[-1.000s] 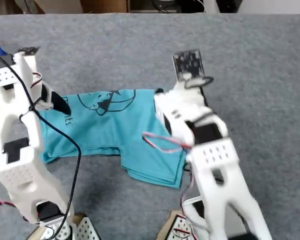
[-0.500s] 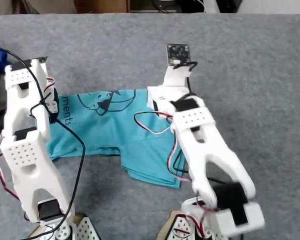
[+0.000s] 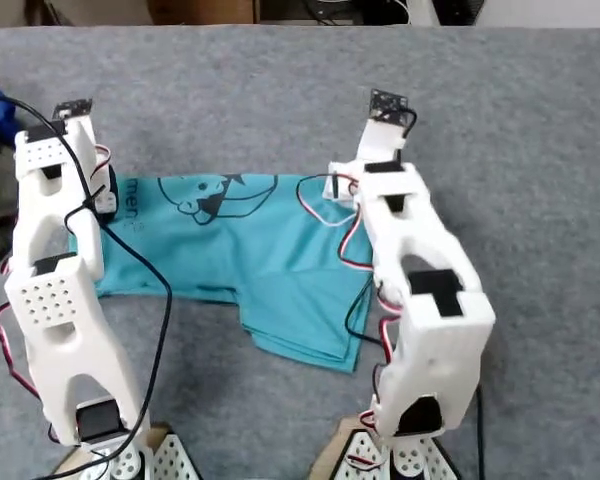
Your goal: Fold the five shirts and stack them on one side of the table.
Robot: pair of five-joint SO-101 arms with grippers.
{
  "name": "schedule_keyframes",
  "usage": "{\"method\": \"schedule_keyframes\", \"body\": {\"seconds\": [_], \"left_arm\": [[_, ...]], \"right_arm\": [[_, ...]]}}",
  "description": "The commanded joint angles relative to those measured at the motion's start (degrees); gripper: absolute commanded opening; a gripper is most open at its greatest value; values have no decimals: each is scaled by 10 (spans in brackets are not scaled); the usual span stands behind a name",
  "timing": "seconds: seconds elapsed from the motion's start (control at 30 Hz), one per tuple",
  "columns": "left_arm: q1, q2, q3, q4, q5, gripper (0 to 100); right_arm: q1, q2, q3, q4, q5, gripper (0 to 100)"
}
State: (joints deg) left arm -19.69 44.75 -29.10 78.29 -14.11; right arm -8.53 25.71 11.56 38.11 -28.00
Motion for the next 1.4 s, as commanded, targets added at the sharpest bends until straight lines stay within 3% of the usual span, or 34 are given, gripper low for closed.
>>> {"method": "schedule_keyframes", "body": {"seconds": [0.0, 0.33, 0.5, 0.7, 0.9, 1.1, 1.37], "left_arm": [[5, 0, -50, -33, -4, 19], [4, 0, -110, -30, -4, 19], [2, -7, -110, -27, -4, 19], [3, -17, -204, 86, -18, 21], [7, -17, -313, 207, -67, 19], [-12, -25, -315, 226, -67, 19], [-35, -166, -123, 226, -115, 19]], "right_arm": [[22, 26, -76, 33, -5, 5], [23, 34, -140, 85, -1, 5], [20, 34, -219, 185, 44, 5], [18, 34, -356, 345, 98, 5], [3, 33, -479, 469, 239, 5], [-55, 33, -589, 637, 433, 5], [-100, -66, -502, 642, 644, 5]]}}
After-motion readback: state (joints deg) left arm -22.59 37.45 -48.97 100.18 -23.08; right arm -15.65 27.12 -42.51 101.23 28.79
